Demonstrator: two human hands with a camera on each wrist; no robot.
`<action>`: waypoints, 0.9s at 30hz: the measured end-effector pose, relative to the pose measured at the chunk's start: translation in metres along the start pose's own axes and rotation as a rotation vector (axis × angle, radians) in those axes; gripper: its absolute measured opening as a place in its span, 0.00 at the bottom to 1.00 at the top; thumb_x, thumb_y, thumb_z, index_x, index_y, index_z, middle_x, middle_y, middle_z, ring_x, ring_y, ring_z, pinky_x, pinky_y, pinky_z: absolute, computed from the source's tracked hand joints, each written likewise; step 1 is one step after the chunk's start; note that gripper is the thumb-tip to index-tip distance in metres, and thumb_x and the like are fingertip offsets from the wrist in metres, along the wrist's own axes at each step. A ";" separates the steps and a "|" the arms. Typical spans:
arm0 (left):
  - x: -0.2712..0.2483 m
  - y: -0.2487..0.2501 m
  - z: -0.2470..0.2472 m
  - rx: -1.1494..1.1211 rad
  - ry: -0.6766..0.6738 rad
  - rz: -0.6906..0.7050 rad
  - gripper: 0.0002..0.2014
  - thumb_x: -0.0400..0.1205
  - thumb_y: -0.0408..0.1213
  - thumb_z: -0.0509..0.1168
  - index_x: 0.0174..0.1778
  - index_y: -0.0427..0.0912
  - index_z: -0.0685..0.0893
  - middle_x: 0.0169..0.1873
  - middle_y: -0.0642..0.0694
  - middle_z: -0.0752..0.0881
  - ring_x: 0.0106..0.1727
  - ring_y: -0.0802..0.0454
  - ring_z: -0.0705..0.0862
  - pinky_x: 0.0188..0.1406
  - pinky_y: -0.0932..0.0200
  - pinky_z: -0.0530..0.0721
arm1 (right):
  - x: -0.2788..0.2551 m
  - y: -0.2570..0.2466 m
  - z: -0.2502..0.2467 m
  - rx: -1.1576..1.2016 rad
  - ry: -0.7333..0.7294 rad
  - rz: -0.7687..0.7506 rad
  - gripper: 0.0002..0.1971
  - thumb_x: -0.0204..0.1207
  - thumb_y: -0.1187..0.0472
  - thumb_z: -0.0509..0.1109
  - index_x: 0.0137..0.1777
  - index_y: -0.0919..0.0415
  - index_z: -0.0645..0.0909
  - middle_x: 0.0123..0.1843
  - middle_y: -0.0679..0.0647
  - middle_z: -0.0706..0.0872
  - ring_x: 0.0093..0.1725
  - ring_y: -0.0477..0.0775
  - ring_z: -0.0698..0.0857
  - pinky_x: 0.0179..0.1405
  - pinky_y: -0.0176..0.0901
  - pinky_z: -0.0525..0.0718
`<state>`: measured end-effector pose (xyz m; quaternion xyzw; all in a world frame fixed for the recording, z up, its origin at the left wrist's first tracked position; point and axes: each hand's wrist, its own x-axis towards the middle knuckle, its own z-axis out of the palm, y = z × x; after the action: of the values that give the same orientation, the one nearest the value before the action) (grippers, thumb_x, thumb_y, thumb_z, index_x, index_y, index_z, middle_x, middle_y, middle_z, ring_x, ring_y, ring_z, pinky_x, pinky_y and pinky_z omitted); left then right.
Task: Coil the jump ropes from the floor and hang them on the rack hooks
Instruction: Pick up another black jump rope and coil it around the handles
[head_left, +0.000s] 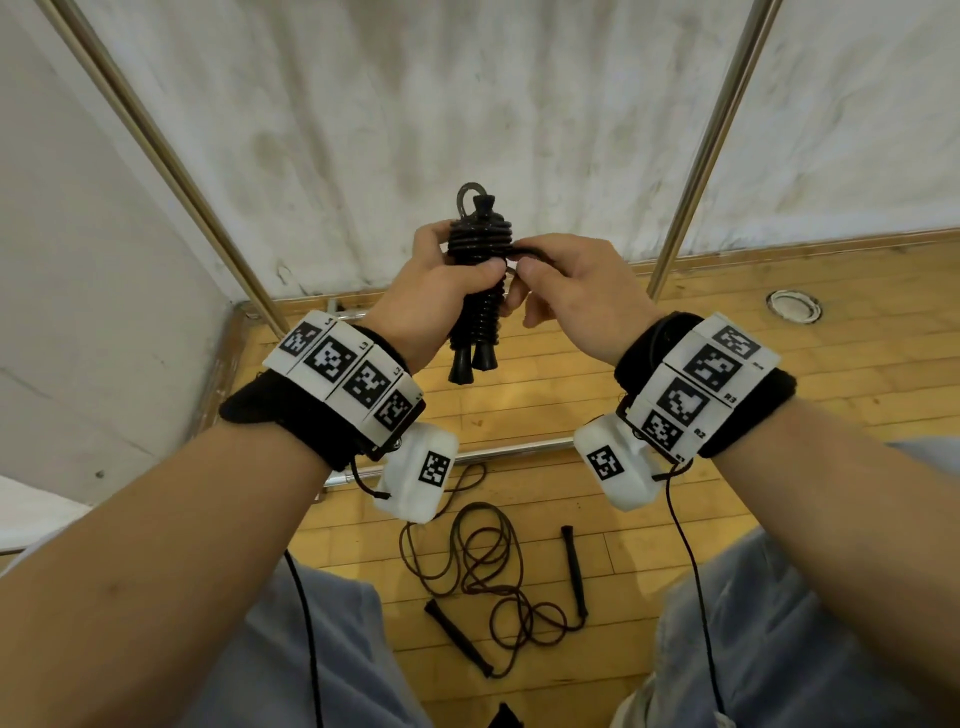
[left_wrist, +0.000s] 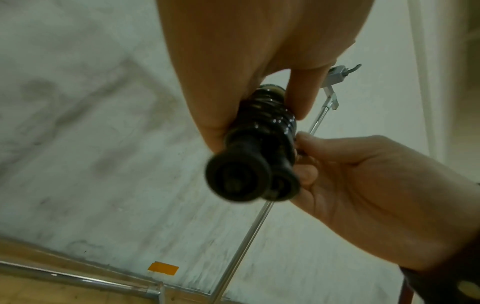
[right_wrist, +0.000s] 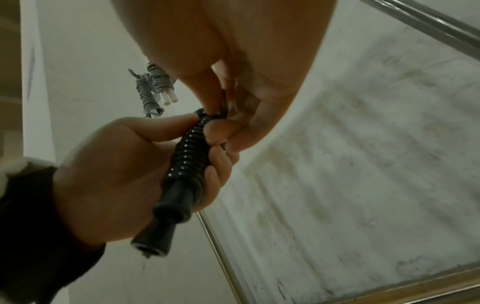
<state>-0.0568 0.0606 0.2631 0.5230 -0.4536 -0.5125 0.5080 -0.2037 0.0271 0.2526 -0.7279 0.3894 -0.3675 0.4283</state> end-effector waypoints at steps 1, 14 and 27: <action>0.000 0.001 0.000 0.002 0.007 -0.011 0.20 0.83 0.28 0.62 0.69 0.40 0.65 0.42 0.42 0.82 0.35 0.47 0.84 0.33 0.51 0.83 | 0.000 0.000 0.001 -0.007 0.024 0.002 0.12 0.82 0.67 0.58 0.55 0.59 0.83 0.33 0.50 0.85 0.31 0.50 0.83 0.41 0.50 0.85; 0.002 -0.002 0.005 0.005 0.105 0.013 0.17 0.86 0.38 0.59 0.66 0.31 0.72 0.39 0.42 0.78 0.27 0.50 0.79 0.22 0.58 0.77 | -0.007 0.000 0.013 -0.148 0.244 -0.074 0.12 0.82 0.61 0.61 0.47 0.62 0.86 0.34 0.44 0.86 0.30 0.43 0.86 0.28 0.26 0.78; 0.004 -0.010 0.004 0.220 0.097 0.090 0.15 0.86 0.44 0.60 0.65 0.42 0.72 0.44 0.46 0.82 0.35 0.51 0.84 0.32 0.53 0.83 | -0.007 -0.001 0.007 -0.397 0.154 -0.089 0.14 0.80 0.58 0.63 0.40 0.63 0.87 0.34 0.59 0.88 0.37 0.59 0.87 0.41 0.52 0.84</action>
<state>-0.0610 0.0576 0.2530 0.5788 -0.5050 -0.4107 0.4912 -0.1997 0.0358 0.2498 -0.7843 0.4531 -0.3568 0.2286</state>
